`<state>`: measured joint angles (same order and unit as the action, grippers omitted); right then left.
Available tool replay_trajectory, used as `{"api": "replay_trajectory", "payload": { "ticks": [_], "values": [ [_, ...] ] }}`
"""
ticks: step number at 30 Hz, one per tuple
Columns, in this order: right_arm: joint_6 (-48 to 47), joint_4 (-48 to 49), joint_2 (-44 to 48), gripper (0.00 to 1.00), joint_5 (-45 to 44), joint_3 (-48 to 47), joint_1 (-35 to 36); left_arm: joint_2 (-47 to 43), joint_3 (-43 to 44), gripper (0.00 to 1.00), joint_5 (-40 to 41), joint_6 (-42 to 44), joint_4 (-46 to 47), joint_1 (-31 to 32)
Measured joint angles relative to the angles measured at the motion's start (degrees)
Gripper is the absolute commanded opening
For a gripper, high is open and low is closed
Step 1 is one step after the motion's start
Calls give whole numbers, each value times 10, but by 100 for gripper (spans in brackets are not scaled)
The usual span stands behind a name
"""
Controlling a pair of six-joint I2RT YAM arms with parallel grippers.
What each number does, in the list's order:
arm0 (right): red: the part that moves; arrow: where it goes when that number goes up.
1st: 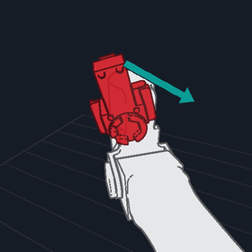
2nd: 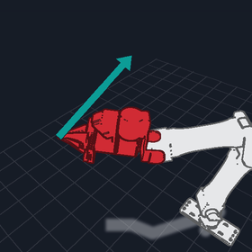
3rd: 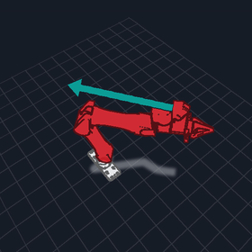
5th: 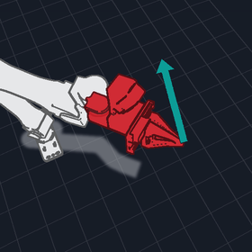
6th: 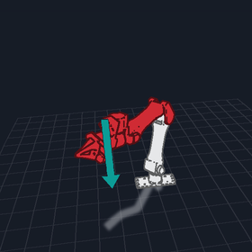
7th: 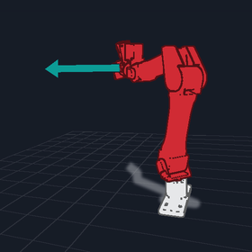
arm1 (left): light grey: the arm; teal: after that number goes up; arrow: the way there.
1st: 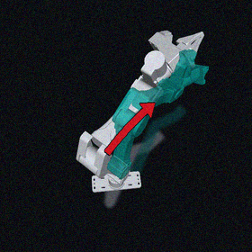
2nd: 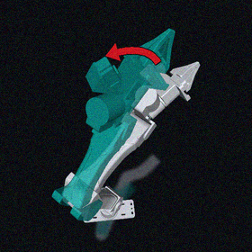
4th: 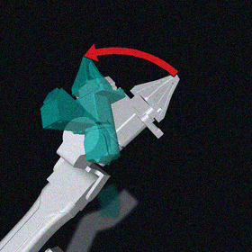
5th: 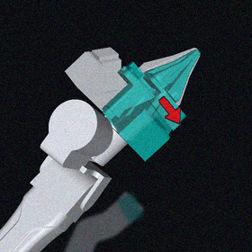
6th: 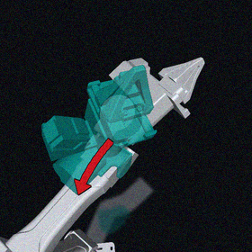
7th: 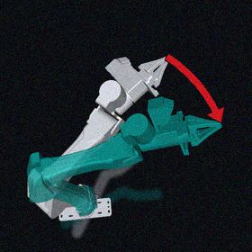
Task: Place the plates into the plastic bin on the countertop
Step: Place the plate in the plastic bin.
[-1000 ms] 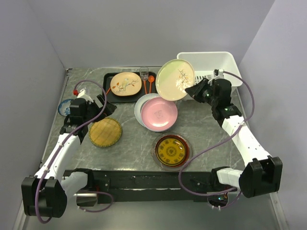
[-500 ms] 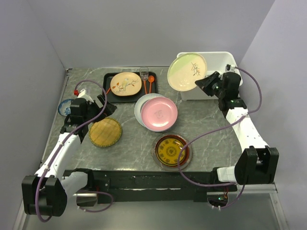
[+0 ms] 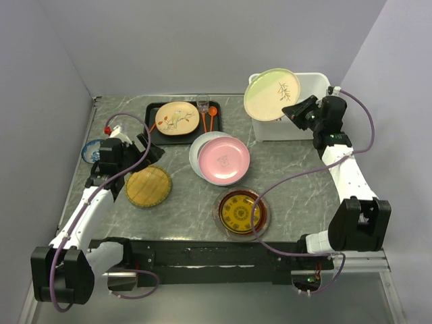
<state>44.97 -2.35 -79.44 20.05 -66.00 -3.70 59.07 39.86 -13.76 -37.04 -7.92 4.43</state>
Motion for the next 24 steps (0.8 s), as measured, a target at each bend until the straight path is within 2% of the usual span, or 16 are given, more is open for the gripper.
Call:
{"api": "replay_trajectory", "payload": {
  "ticks": [24],
  "values": [
    [23,21,-92,0,5,-58,-71,20,0,99,-5,0,2,0]
  ]
}}
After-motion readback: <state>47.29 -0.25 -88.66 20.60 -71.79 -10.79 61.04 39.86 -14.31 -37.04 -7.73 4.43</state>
